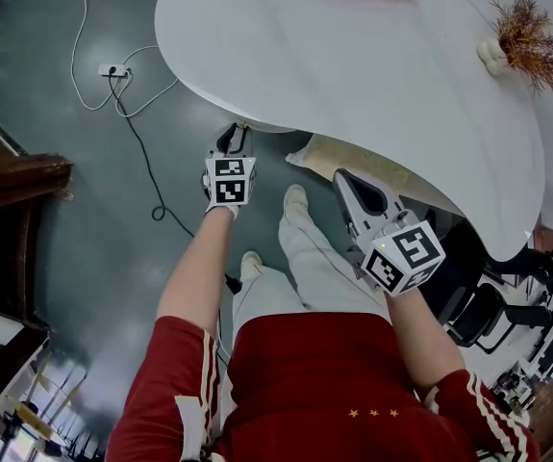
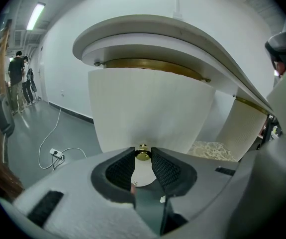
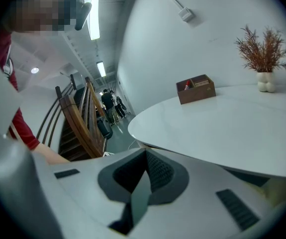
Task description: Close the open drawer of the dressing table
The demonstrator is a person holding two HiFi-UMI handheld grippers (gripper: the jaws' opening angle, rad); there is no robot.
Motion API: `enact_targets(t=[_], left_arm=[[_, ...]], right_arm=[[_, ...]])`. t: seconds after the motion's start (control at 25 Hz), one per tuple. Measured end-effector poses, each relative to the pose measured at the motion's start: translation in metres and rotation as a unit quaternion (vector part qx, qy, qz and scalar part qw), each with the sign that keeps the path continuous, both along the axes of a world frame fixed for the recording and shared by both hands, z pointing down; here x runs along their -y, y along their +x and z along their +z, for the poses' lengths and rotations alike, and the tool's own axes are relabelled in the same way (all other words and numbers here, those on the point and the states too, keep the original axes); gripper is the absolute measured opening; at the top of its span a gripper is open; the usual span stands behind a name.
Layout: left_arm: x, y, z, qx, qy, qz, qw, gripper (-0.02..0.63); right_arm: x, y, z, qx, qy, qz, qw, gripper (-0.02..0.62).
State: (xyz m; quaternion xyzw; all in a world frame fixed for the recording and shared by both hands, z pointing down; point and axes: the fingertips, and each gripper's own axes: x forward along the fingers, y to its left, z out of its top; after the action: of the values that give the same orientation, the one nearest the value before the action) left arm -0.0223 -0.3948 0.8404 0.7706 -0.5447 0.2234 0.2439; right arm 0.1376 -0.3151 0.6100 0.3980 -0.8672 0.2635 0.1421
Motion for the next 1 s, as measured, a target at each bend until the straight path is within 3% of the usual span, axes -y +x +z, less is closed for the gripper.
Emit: enact_targets(t=[0.36,0.64,1.0], left_arm=[[0.027,0.013,0.002,0.002,0.022,-0.005,0.9997,0.103],[0.054,0.023,0.003,0.015,0.017,0.002,0.9997,0.101],[0.06,0.025,0.005,-0.003,0.018,-0.02,0.9996,0.103]], right_arm=[[-0.006,0.014,0.005,-0.013,-0.003,0.004,1.0,0.005],[-0.015,0.019,0.009,-0.019,-0.009,0.008,1.0,0.005],[-0.022,0.027,0.009,-0.029,-0.005,0.013,0.999,0.005]])
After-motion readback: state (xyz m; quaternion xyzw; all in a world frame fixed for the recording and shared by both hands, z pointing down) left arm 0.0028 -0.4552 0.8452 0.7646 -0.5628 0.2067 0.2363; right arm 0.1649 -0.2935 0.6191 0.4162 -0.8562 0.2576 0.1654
